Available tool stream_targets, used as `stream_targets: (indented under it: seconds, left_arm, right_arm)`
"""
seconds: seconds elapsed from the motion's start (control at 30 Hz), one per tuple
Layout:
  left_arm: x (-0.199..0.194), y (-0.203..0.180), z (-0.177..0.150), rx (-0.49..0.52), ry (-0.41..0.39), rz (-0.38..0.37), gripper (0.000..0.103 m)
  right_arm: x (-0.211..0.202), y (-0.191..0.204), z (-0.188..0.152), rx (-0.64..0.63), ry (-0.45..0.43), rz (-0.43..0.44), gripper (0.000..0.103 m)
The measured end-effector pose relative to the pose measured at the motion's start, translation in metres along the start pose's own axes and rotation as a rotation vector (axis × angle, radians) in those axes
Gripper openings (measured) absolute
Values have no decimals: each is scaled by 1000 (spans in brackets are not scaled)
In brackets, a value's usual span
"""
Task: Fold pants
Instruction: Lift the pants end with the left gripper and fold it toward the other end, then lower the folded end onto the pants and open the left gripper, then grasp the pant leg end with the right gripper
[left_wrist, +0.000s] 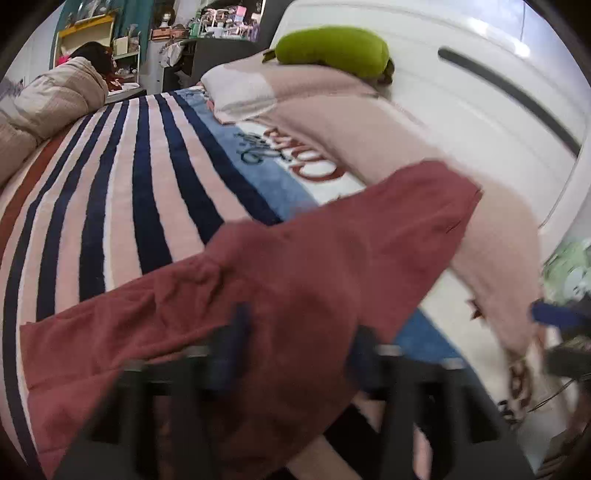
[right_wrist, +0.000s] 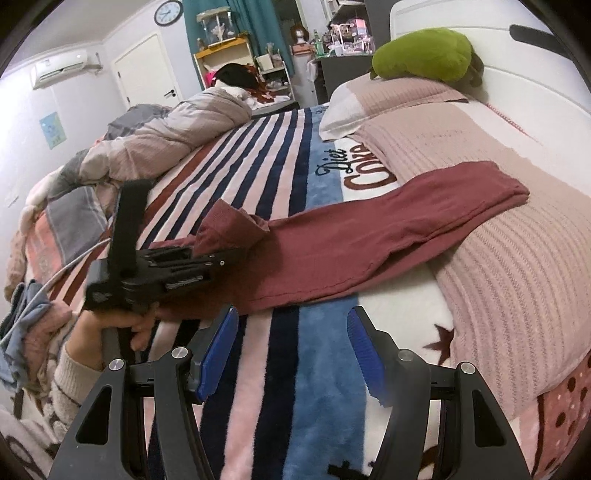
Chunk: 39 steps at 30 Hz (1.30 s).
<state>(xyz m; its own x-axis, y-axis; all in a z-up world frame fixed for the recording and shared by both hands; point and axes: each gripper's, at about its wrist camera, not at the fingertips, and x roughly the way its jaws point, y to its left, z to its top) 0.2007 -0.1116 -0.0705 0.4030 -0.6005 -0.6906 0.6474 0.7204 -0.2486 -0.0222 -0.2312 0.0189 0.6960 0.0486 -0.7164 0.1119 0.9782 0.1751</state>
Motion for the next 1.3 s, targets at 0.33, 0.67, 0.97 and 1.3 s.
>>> stream_targets:
  seconds: [0.33,0.67,0.97,1.3]
  left_arm:
    - [-123,75,4,-132,-294,161,77]
    - [-101,172,-25,-412,-179,361,77]
    - [-78,162,-24,-389,-131,381,77]
    - [-67,154,-22,-362,-110,359,77]
  right_arm:
    - [52,12,12,-3,54,36,65]
    - [148,38,59,-65,80,102,65]
    - [227,46,78,-116,179,153,61]
    - [205,23,92,-117,82,88,9]
